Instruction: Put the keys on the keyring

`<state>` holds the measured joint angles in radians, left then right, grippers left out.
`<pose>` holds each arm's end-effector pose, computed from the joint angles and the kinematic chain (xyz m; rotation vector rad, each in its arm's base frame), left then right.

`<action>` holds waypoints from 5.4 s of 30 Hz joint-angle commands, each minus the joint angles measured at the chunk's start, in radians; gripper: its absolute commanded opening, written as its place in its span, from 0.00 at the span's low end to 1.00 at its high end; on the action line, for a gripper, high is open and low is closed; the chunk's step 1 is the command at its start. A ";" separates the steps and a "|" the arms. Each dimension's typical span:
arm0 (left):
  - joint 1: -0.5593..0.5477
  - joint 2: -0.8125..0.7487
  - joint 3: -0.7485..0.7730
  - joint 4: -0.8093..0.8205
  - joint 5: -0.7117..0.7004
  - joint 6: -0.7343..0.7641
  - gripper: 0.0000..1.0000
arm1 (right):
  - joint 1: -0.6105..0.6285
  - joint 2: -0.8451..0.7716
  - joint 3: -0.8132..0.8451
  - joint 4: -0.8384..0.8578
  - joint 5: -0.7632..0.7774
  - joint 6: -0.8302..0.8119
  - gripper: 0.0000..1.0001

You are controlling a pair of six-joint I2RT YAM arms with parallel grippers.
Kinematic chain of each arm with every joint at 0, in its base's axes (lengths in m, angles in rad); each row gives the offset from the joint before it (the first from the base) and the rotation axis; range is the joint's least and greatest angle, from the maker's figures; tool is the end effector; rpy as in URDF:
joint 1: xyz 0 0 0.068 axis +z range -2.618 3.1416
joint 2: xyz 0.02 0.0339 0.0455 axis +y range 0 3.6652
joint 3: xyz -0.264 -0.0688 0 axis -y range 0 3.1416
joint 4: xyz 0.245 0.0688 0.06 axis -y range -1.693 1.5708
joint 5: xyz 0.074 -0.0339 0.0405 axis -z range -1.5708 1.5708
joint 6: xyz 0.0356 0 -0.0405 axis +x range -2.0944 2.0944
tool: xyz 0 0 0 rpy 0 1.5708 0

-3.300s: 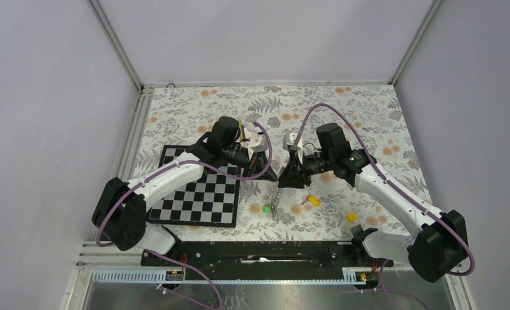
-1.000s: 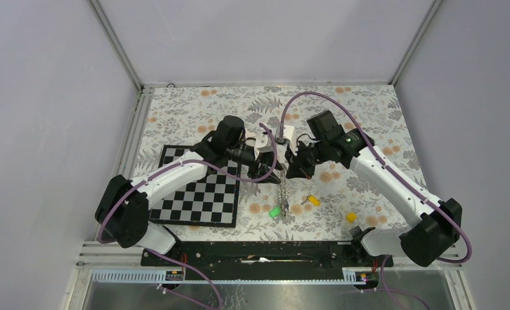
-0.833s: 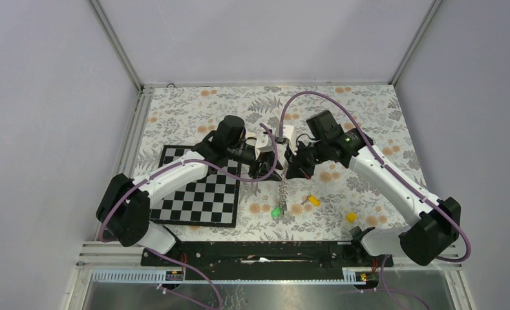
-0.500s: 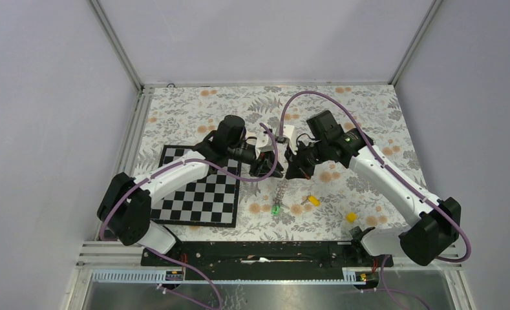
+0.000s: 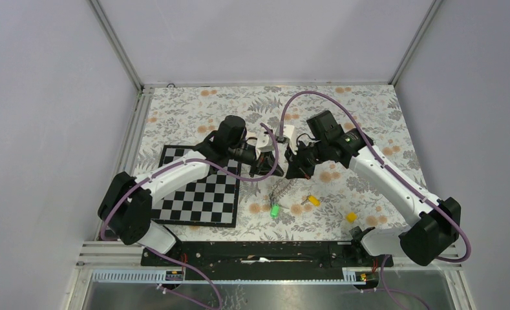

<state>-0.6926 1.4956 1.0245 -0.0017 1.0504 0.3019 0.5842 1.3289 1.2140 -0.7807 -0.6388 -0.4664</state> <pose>0.2322 -0.2328 0.2773 1.5005 1.3506 -1.3076 0.2145 0.1672 0.3213 -1.4338 1.9223 0.8357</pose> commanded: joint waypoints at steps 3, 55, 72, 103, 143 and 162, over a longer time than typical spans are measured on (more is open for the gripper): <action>-0.021 -0.011 -0.028 0.123 0.063 -0.054 0.00 | 0.012 -0.052 -0.032 0.102 0.000 0.029 0.12; 0.042 0.005 -0.245 0.916 0.185 -0.663 0.00 | -0.040 -0.218 -0.182 0.236 -0.205 -0.022 0.00; 0.064 -0.079 -0.003 -0.031 -0.084 -0.021 0.54 | -0.038 -0.340 -0.389 0.397 0.149 -0.494 0.00; 0.068 0.030 0.108 -0.089 -0.515 -0.147 0.70 | 0.011 -0.431 -0.595 0.820 0.592 -0.621 0.00; -0.058 0.013 0.061 -0.184 -0.128 0.277 0.64 | -0.074 -0.216 -0.292 0.515 -0.061 -0.017 0.00; -0.081 0.050 0.019 -0.066 -0.183 0.171 0.53 | -0.103 -0.217 -0.304 0.530 -0.086 0.009 0.00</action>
<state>-0.7696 1.5341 1.0618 -0.1432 0.8757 0.5102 0.4896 1.1156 0.8688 -0.3027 -0.6769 -0.4709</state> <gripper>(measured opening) 0.554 0.017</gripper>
